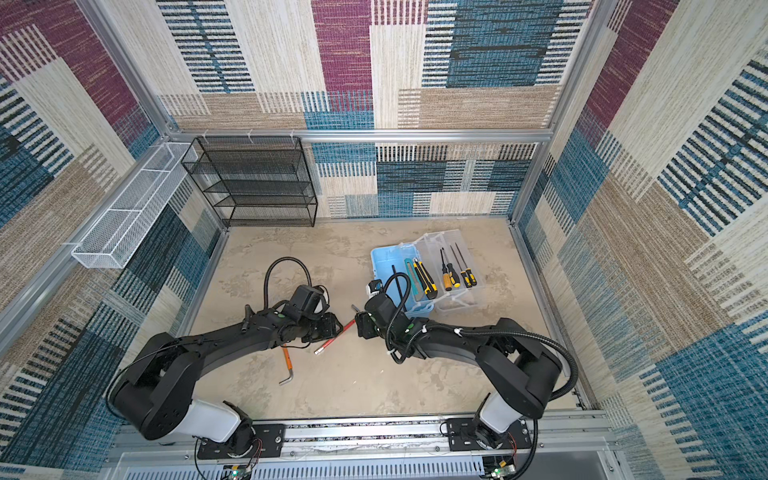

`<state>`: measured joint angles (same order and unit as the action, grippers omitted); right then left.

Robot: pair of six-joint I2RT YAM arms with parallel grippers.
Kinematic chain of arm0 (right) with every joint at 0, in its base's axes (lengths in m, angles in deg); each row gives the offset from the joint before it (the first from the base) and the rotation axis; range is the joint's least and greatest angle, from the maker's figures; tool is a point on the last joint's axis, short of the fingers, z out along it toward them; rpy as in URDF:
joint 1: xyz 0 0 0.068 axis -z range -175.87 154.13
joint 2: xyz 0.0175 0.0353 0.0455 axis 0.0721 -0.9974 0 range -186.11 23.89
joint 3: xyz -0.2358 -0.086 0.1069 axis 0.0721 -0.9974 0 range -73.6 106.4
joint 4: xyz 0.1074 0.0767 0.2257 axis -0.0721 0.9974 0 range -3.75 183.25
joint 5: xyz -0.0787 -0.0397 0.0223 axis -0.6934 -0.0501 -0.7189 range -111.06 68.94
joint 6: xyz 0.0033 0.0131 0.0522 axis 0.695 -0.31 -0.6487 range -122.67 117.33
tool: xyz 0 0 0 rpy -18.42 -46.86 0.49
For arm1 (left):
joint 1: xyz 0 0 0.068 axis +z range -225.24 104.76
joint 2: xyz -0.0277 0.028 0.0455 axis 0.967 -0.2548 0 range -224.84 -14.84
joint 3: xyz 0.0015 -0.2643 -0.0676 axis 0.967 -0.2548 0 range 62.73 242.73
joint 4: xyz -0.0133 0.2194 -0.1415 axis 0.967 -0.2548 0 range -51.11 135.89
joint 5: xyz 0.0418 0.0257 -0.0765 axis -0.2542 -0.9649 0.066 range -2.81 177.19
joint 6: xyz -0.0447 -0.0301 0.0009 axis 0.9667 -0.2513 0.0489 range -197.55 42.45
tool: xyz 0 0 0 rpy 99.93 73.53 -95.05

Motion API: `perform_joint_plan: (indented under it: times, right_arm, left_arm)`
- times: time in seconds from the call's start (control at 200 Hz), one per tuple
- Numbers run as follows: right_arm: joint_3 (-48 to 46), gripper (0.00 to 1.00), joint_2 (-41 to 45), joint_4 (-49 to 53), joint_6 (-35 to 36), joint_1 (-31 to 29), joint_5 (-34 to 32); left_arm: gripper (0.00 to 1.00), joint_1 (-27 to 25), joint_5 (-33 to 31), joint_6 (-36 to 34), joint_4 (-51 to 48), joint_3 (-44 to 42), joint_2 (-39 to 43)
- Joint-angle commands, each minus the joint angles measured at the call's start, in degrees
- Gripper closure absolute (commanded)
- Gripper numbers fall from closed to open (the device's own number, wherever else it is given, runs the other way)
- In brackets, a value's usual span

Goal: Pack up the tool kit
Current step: 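Move left gripper over the orange hex key while right reaches the red hex key, then close the right gripper on the red hex key handle and lift it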

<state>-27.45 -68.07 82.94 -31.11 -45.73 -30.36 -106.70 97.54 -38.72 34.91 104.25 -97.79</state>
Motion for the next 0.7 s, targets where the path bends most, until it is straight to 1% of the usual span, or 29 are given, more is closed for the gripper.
perform_joint_plan:
  times: [0.0, 0.205, 0.316, 0.491, 0.641, 0.696]
  right_arm:
    - [2.6, 0.32, -3.1, 2.5, -0.6, 0.0, 1.7]
    - [3.3, 0.34, -5.8, 1.4, -2.1, -0.2, 5.4]
    - [5.5, 0.35, -7.8, 2.2, -2.1, -0.8, 6.0]
    - [8.6, 0.35, -10.8, 3.4, -2.0, -1.8, 7.6]
    - [10.4, 0.37, -13.2, 4.1, -1.8, -1.8, 9.5]
    - [11.1, 0.38, -13.8, 4.6, -1.5, -1.9, 10.0]
  left_arm:
    - [0.55, 1.7, -3.4, -0.8, -5.0, -1.7, 4.4]
    - [0.5, 5.8, -7.8, -3.1, -10.4, -6.9, 14.4]
    - [0.48, 8.1, -9.6, -4.2, -13.8, -8.6, 17.8]
    - [0.43, 9.9, -11.8, -4.1, -18.7, -10.7, 21.5]
    - [0.42, 10.5, -12.3, -2.3, -18.4, -13.5, 23.0]
    - [0.42, 10.5, -11.3, -2.2, -17.5, -14.0, 23.2]
